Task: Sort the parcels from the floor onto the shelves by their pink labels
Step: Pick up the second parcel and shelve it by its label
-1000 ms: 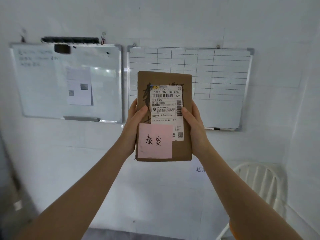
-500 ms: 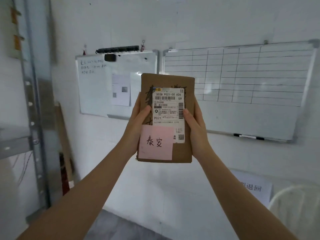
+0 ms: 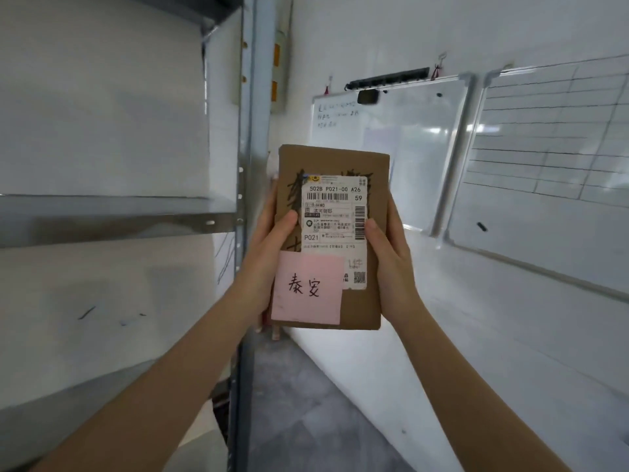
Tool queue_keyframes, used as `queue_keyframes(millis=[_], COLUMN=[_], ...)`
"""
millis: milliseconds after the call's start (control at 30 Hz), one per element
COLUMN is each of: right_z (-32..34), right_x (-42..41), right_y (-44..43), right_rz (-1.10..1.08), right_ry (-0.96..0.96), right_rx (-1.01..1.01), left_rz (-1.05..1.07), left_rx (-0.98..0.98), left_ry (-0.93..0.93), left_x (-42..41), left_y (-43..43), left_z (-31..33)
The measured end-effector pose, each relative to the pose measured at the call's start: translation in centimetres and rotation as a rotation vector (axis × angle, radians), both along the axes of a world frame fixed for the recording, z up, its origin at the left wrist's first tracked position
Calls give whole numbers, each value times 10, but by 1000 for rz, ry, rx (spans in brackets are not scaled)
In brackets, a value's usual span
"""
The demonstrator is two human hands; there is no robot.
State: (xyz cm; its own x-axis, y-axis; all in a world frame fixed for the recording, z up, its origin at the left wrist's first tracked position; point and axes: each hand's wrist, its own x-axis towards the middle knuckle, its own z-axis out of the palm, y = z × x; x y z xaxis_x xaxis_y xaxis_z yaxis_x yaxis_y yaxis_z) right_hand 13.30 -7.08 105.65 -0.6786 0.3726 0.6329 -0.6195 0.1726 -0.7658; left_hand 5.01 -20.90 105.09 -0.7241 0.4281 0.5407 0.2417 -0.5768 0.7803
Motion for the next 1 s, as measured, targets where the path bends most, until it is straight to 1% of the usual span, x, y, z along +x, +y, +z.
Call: queue_keyframes(millis=[300, 533, 700, 900, 1000], right_z=[-5, -2, -2, -6, -6], right_x=[-44, -63, -60, -39, -25], right_y=[-109, -221, -321, -437, -496], right_rz=[277, 526, 658, 825, 914], right_ry=[20, -11, -12, -30, -20], right_rx=[12, -27, -53, -33, -17], left_rz=[303, 520, 671, 830, 944], left_rx=[-11, -2, -7, -5, -10], left_ry=[-46, -51, -28, -29, -31], left_x=[-1, 15, 45, 96, 126], left_y=[-125, -242, -338, -448, -500], left_z=[-2, 1, 4, 1, 0])
